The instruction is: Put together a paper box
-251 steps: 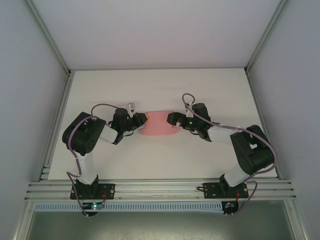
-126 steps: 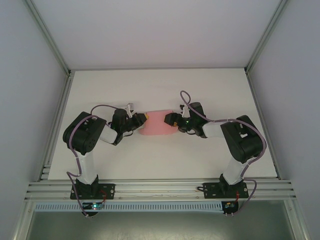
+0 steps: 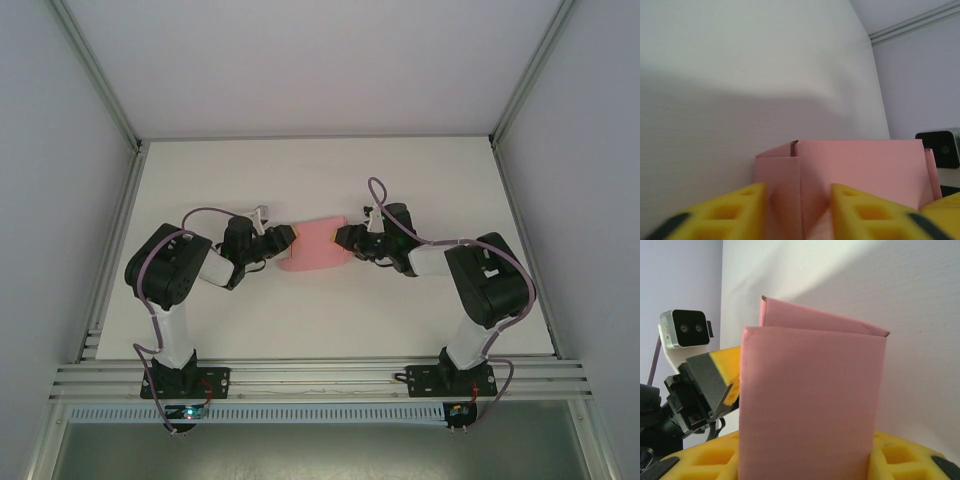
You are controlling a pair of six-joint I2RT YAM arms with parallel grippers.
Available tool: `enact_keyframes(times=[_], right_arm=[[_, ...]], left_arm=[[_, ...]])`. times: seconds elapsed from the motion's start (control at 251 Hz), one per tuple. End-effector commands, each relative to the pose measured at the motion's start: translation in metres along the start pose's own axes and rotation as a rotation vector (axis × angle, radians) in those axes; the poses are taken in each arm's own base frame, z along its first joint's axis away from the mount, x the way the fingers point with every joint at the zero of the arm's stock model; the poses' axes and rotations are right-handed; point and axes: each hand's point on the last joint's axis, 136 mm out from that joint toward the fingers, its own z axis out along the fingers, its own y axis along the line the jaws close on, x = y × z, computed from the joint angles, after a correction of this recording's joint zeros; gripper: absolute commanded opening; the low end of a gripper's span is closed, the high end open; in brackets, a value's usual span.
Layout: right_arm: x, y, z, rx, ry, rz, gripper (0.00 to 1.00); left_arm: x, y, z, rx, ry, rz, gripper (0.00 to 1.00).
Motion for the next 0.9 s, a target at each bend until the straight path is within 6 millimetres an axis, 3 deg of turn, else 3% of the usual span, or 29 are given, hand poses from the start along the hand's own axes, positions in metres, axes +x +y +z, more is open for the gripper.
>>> enact_keyframes(times=[0.0,0.028,0.064,0.076,0.152,0.271,0.391,0.455,0.543,0.894], right_arm=[[-0.013,0.03,-0.016,-0.084,-0.052,-0.077,0.38],[-0.015,0.031,-0.019,-0.081,-0.058,-0.08,0.38],[-0.015,0.032,-0.022,-0.076,-0.063,-0.085,0.39],[-0.016,0.032,-0.023,-0.075,-0.066,-0.086,0.39],[-0.018,0.034,-0.031,-0.063,-0.077,-0.093,0.39],[-0.021,0.041,-0.044,-0.053,-0.091,-0.099,0.39],[-0.022,0.048,-0.055,-0.041,-0.095,-0.093,0.42],[-0.021,0.052,-0.06,-0.038,-0.093,-0.074,0.42],[-0.019,0.054,-0.066,-0.035,-0.082,-0.029,0.42],[-0.013,0.051,-0.085,-0.003,0.012,0.313,0.4]], left_arm=[[-0.018,-0.029,-0.007,0.03,-0.008,0.122,0.65],[-0.021,-0.034,-0.009,0.023,-0.011,0.158,0.74],[-0.024,-0.041,-0.013,0.01,-0.012,0.214,0.98],[-0.025,-0.044,-0.014,0.007,-0.011,0.238,1.0],[-0.029,-0.059,-0.022,-0.047,-0.002,0.391,1.0],[-0.018,-0.092,-0.034,-0.133,0.038,0.718,1.0],[0.027,-0.132,-0.042,-0.056,0.143,1.111,1.0],[0.056,-0.144,-0.046,0.007,0.212,1.301,1.0],[0.075,-0.149,-0.046,0.02,0.247,1.485,1.0],[0.087,-0.151,-0.026,-0.017,0.211,1.749,1.0]])
